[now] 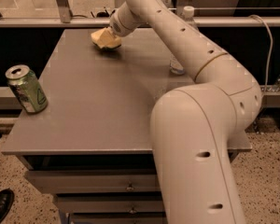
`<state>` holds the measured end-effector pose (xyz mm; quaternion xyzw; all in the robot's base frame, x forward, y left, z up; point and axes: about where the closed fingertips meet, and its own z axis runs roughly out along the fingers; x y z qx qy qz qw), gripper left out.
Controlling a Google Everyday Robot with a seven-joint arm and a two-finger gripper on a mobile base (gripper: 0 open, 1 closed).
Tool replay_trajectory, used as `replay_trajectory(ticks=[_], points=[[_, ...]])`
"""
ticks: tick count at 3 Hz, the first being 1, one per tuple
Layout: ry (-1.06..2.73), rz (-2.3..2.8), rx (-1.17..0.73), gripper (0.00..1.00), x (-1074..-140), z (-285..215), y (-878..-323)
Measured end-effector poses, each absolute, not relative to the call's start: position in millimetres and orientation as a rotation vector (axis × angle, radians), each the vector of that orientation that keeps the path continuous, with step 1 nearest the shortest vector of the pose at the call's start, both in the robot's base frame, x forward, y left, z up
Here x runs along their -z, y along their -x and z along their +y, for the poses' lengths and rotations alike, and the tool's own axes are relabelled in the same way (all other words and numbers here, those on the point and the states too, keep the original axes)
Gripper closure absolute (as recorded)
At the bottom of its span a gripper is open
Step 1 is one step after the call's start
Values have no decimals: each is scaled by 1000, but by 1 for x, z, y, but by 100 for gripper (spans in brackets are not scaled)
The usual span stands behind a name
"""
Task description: Move sponge near blue plastic bottle
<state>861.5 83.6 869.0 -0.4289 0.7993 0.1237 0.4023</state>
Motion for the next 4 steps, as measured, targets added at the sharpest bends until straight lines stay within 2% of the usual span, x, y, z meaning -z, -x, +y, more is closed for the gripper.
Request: replay_trajectory(ticks=[2,4], points=[[1227,1934,-365,100,-922,89,-769],[1253,1921,-351,100,-939,62,-698]])
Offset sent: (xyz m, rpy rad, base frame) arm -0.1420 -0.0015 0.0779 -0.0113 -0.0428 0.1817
